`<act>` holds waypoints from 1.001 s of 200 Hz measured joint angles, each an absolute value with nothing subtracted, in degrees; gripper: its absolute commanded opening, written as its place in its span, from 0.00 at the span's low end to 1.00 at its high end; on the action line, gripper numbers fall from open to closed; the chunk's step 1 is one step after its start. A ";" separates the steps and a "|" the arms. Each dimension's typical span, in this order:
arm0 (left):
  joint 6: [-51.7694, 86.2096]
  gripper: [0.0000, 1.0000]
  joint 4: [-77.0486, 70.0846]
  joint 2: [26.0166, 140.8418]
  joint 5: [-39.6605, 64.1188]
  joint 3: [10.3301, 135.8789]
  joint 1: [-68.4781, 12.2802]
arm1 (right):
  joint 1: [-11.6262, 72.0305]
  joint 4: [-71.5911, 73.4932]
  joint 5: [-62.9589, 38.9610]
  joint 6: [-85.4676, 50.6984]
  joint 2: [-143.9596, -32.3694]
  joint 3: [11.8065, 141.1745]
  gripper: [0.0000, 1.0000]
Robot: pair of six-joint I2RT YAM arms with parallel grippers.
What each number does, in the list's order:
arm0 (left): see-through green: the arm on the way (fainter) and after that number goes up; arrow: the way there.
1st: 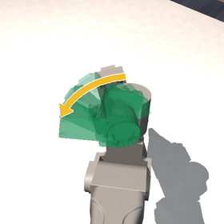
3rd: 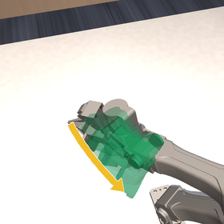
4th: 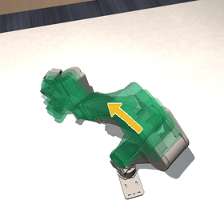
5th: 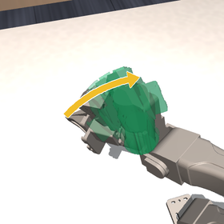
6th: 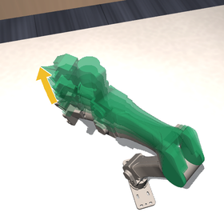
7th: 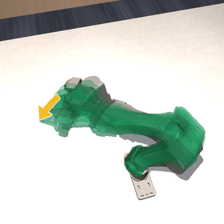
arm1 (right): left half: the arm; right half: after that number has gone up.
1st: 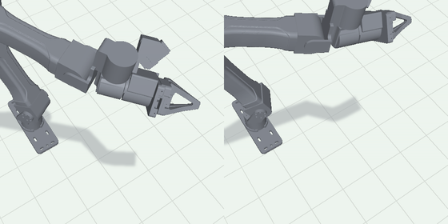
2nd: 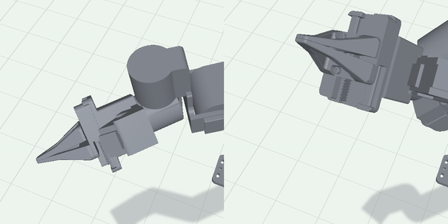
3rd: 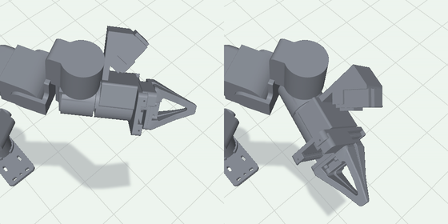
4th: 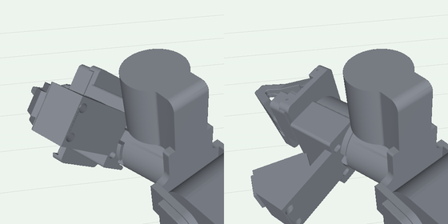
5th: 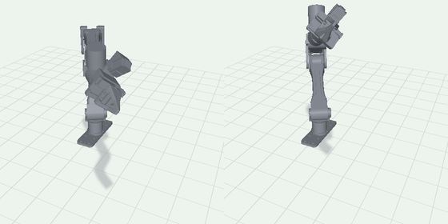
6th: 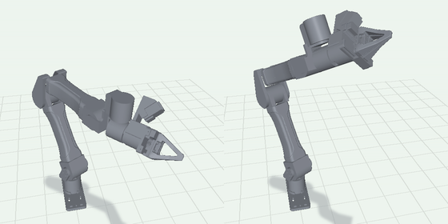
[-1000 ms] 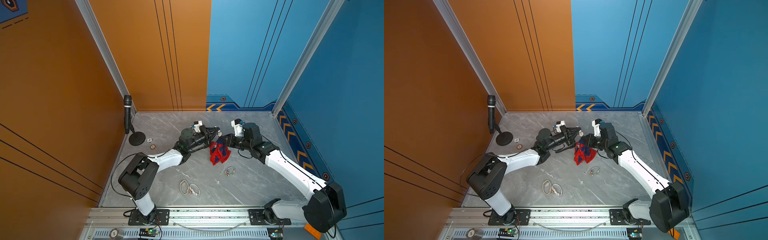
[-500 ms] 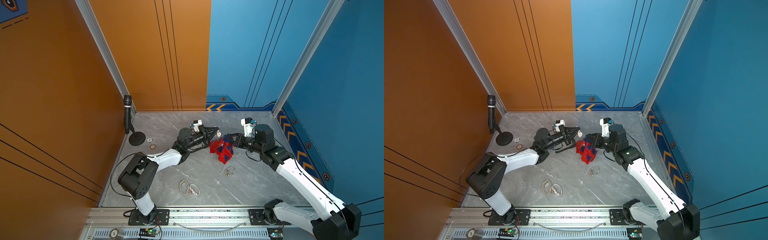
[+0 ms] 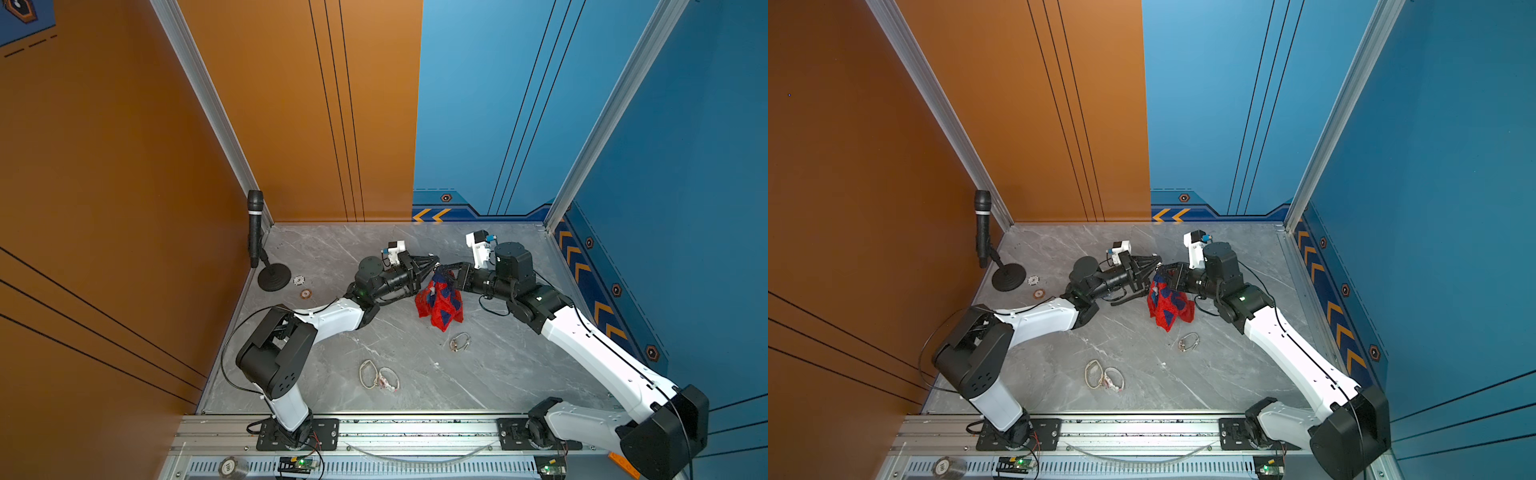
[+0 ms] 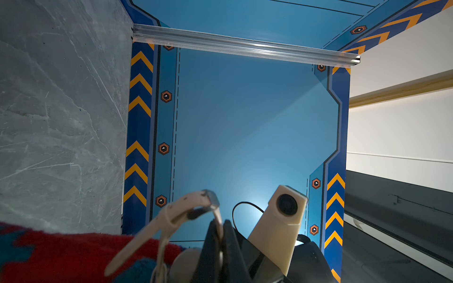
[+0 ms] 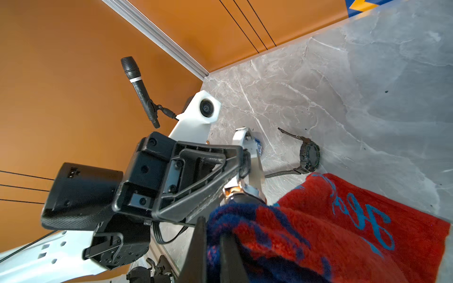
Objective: Wipe the watch dial
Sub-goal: Wipe the dirt from the watch dial.
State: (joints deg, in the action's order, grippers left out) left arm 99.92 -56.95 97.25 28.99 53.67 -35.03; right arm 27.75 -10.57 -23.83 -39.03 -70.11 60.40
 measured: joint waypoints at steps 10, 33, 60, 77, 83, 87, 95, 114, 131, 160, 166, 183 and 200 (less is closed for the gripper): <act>99.94 0.00 -56.93 97.25 28.99 53.67 -35.05 | 27.59 -10.26 -23.86 -39.03 -70.78 60.38 0.00; 99.96 0.00 -56.86 97.25 28.88 53.67 -35.05 | 26.89 -9.26 -24.27 -39.05 -71.46 59.90 0.00; 100.14 0.00 -56.86 97.25 28.75 53.65 -35.05 | 25.45 -8.43 -24.58 -39.03 -71.48 58.50 0.00; 100.14 0.00 -56.97 97.25 28.77 53.65 -35.05 | 24.27 -8.49 -24.62 -39.03 -71.48 57.30 0.00; 100.16 0.00 -57.01 97.25 28.77 53.65 -35.05 | 23.81 -8.80 -24.40 -38.98 -71.48 56.95 0.00; 100.16 0.00 -57.04 97.25 28.80 53.65 -35.05 | 23.51 -9.10 -24.23 -38.89 -71.48 56.77 0.00; 100.16 0.00 -57.08 97.25 28.80 53.63 -35.05 | 22.98 -9.93 -23.97 -38.83 -71.48 56.60 0.00; 100.14 0.00 -57.36 97.25 28.80 52.99 -34.87 | 22.04 -11.44 -23.75 -38.63 -71.46 56.53 0.00; 100.14 0.00 -57.45 97.25 28.80 51.90 -34.68 | 22.09 -12.40 -23.55 -38.41 -70.76 56.53 0.00; 100.14 0.00 -57.56 97.25 28.80 50.52 -34.50 | 24.32 -13.08 -23.35 -38.39 -67.90 56.93 0.00; 100.14 0.00 -57.63 97.27 28.82 50.43 -34.50 | 25.10 -13.10 -23.35 -38.39 -67.68 57.41 0.00; 100.14 0.00 -58.22 97.41 28.82 50.19 -34.50 | 27.24 -13.08 -23.35 -38.41 -67.83 59.18 0.00; 100.22 0.00 -59.70 97.97 28.84 50.13 -34.54 | 29.02 -12.99 -23.18 -38.39 -68.18 60.49 0.00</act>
